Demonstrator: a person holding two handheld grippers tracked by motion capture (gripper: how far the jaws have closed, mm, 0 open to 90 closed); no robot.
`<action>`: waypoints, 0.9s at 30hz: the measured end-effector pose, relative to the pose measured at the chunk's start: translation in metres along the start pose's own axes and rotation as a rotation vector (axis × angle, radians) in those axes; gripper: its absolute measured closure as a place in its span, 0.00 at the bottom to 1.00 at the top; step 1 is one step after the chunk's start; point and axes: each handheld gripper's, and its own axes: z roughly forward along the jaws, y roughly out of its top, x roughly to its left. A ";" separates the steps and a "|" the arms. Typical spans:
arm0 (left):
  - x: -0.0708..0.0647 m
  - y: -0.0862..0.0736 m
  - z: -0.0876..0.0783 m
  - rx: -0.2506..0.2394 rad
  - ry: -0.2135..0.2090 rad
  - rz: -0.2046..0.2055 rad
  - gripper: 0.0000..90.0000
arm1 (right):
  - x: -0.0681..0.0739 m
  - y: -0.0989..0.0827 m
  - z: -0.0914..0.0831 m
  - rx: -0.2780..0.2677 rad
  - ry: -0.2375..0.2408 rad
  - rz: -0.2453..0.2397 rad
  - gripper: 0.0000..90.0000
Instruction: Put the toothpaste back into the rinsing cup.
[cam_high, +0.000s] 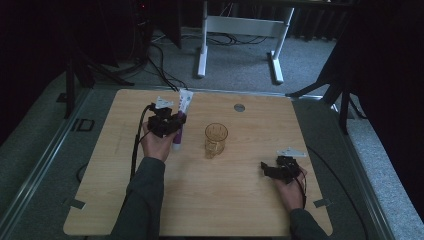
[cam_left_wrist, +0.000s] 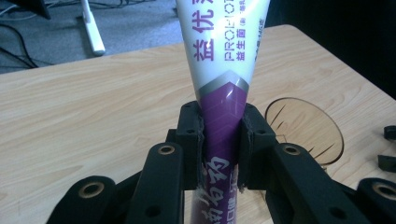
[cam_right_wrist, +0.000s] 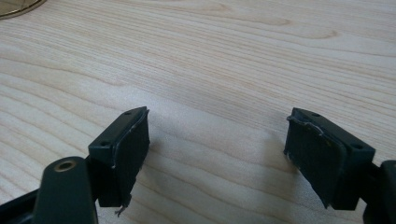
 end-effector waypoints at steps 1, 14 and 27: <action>-0.001 0.000 0.001 -0.004 -0.001 0.003 0.82 | 0.000 0.000 0.000 0.000 0.000 0.000 0.24; -0.009 0.004 0.009 -0.021 -0.010 0.022 0.82 | 0.000 0.000 0.000 0.000 0.000 -0.001 0.24; -0.016 0.011 0.009 -0.046 0.005 0.051 0.82 | 0.000 0.000 0.000 -0.001 0.000 -0.004 0.24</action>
